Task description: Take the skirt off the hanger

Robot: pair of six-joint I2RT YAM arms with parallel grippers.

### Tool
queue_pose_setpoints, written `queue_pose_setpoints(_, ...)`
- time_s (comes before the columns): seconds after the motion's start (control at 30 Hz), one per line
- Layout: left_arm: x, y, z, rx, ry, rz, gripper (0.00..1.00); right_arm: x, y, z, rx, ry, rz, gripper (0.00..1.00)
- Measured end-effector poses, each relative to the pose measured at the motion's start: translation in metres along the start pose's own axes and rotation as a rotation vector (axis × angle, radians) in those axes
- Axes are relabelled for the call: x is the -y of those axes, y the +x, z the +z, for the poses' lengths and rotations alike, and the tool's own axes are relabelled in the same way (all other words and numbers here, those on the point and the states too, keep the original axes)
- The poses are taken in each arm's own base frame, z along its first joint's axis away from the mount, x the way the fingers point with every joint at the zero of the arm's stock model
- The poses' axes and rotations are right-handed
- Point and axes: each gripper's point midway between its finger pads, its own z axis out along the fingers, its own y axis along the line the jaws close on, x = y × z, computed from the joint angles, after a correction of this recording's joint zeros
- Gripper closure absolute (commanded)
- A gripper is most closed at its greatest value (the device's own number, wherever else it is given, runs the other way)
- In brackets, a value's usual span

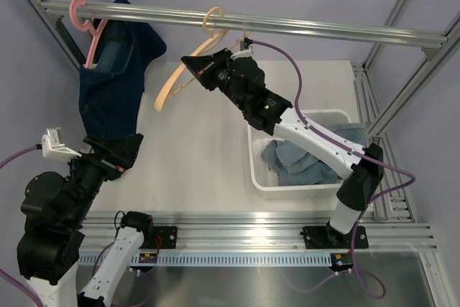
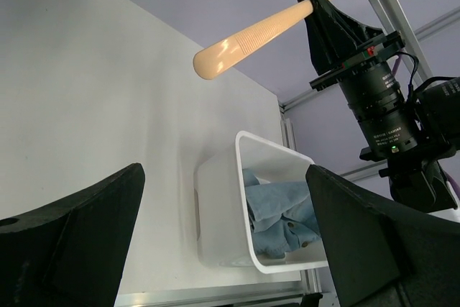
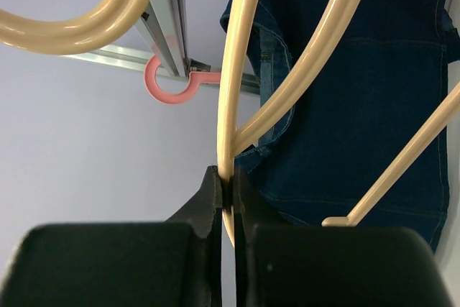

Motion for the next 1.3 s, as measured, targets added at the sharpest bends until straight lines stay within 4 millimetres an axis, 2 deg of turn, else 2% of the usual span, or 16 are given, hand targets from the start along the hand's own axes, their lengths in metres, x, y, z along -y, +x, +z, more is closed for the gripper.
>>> queue_pose_setpoints(0.13,0.000,-0.004,-0.002,0.017,-0.005,0.007,0.01,0.001,0.000,-0.001,0.014,-0.005,0.000,1.00)
queue_pose_setpoints(0.17,0.000,-0.005,-0.002,0.020,-0.004,0.007,0.01,0.001,0.000,-0.001,0.014,-0.006,-0.002,0.95)
queue_pose_setpoints(0.2,0.001,-0.006,-0.003,0.024,-0.004,0.007,0.01,0.001,0.000,-0.001,0.014,-0.005,-0.005,0.83)
queue_pose_setpoints(0.23,0.001,-0.006,-0.003,0.026,-0.005,0.007,0.01,0.001,0.000,-0.001,0.014,-0.005,-0.007,0.54)
queue_pose_setpoints(0.27,0.001,-0.006,-0.003,0.027,-0.005,0.007,0.01,0.002,0.000,-0.001,0.013,0.002,-0.009,0.42)
queue_pose_setpoints(0.3,0.001,-0.007,-0.003,0.028,-0.005,0.007,0.01,0.005,0.001,-0.001,0.008,0.015,-0.016,0.34)
queue_pose_setpoints(0.33,0.001,-0.007,-0.003,0.027,-0.006,0.007,0.01,0.011,0.005,-0.001,-0.002,0.036,-0.031,0.21)
queue_pose_setpoints(0.47,0.000,-0.007,-0.004,0.028,-0.011,0.015,0.01,0.033,0.020,0.005,-0.040,0.098,-0.077,0.01)
queue_pose_setpoints(0.63,-0.005,-0.006,-0.006,0.020,-0.034,0.031,0.01,0.047,0.027,0.006,-0.063,0.134,-0.139,0.01)
queue_pose_setpoints(0.73,-0.006,-0.009,-0.004,0.017,-0.056,0.051,0.01,0.044,0.027,0.003,-0.060,0.129,-0.177,0.00)
queue_pose_setpoints(0.9,-0.002,-0.017,0.011,-0.007,-0.090,0.079,0.01,0.033,0.017,-0.016,-0.043,0.126,-0.238,0.01)
queue_pose_setpoints(1.03,-0.001,-0.020,0.030,-0.045,-0.135,0.098,0.01,0.015,0.001,-0.039,-0.012,0.107,-0.273,0.01)
queue_pose_setpoints(1.13,-0.002,-0.030,0.047,-0.059,-0.194,0.125,0.01,0.011,-0.010,-0.064,0.004,0.102,-0.294,0.00)
queue_pose_setpoints(1.23,0.000,-0.053,0.067,-0.034,-0.270,0.172,0.01,0.017,-0.019,-0.097,0.014,0.113,-0.313,0.01)
queue_pose_setpoints(1.3,0.002,-0.076,0.080,0.014,-0.330,0.207,0.01,0.025,-0.022,-0.120,0.010,0.125,-0.333,0.00)
